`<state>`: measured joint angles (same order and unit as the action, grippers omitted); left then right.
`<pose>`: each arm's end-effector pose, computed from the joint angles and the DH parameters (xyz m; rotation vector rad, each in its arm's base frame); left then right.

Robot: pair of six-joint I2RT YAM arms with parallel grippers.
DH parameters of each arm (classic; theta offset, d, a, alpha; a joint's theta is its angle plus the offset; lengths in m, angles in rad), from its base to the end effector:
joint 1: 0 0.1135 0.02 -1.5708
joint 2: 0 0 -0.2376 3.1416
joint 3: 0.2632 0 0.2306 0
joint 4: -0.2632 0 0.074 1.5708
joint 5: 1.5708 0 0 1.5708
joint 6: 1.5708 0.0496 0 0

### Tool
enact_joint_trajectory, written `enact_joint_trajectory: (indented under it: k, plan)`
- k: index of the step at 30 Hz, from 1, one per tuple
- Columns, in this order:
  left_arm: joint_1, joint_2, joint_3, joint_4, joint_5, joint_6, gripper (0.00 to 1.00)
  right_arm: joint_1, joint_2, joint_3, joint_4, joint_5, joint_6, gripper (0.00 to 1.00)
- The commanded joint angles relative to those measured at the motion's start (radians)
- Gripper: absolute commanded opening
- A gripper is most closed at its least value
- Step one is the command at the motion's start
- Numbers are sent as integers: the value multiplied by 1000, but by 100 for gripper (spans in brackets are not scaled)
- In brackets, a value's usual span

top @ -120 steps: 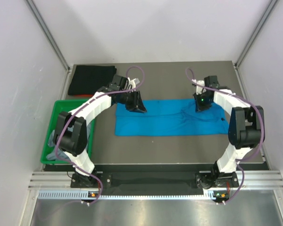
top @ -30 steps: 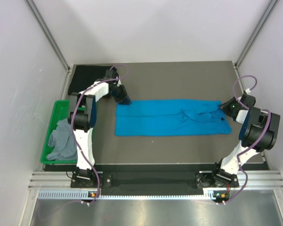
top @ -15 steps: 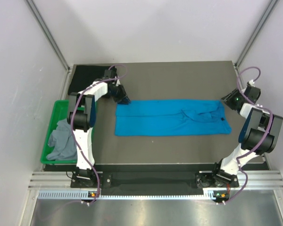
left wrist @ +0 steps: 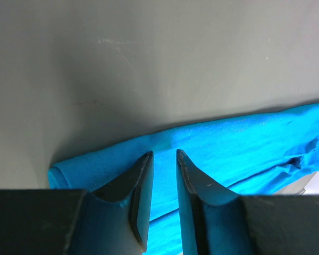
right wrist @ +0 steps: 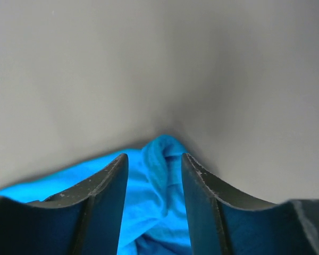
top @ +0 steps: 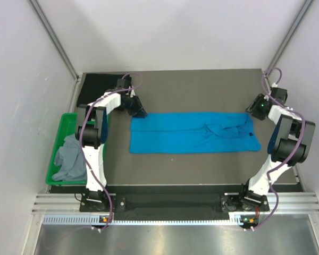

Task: Fold and stack the t-shirts
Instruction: Fold the tshirt

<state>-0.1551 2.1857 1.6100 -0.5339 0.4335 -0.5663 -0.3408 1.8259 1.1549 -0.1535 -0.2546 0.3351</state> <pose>0.4211 -0.0869 0.1301 -0.4229 2.7257 -0.7958 0.3571 -0.1134 0.1624 0.6763 2.2838 0.3018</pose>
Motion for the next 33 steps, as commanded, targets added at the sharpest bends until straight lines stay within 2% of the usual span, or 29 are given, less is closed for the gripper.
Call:
enact_joint_trajectory:
  k: [1,7,19,22,33]
  plan:
    - [8,45,-35,-15,-84,42,30,43,9,74,-61,63,-70,46]
    - [8,40,-39,-14,-87,46,30,72,10,103,-92,126,-108,54]
    - [8,45,-28,-8,-59,33,30,100,50,184,-202,114,-153,54]
    - [8,51,-24,-14,-61,32,30,129,39,169,-198,193,-175,54]
    - [8,62,-27,-11,-65,32,30,131,58,178,-207,235,-173,53]
